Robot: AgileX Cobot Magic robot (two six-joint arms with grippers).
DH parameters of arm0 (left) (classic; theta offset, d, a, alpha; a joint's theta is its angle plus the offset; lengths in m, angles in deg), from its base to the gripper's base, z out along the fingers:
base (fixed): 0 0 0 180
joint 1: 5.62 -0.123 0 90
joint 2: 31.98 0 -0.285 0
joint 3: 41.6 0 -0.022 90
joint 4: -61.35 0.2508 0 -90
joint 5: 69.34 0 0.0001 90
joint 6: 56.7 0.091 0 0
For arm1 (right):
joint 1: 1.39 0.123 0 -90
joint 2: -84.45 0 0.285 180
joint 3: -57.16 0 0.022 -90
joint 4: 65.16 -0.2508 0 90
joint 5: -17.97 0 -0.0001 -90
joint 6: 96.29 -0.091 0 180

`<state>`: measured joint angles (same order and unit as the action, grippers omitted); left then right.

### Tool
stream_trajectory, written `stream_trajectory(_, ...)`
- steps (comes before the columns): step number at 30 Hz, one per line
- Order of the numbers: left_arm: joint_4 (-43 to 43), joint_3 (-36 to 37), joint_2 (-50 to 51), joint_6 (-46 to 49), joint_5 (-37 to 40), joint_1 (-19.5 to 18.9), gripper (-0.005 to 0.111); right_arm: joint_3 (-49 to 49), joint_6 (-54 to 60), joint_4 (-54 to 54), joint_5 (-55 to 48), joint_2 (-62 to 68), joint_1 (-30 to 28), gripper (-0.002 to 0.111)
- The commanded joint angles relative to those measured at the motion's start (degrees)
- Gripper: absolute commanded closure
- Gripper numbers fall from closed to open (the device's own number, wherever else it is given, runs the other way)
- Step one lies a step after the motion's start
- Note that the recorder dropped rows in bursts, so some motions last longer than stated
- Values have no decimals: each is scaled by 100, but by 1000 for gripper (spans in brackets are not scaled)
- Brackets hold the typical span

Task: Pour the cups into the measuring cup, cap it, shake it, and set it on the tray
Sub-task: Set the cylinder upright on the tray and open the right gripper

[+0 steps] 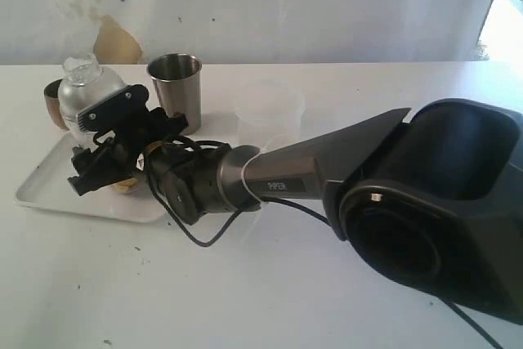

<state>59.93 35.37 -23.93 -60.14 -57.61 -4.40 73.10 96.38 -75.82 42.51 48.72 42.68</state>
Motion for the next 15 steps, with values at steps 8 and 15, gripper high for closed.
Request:
stream_trajectory(8,3,25,-27,-20,-61,10,107,100,73,-4,252,-46,-17,31)
stream_trajectory(15,3,25,-27,-20,-61,10,107,100,73,-4,-5,-68,-17,3)
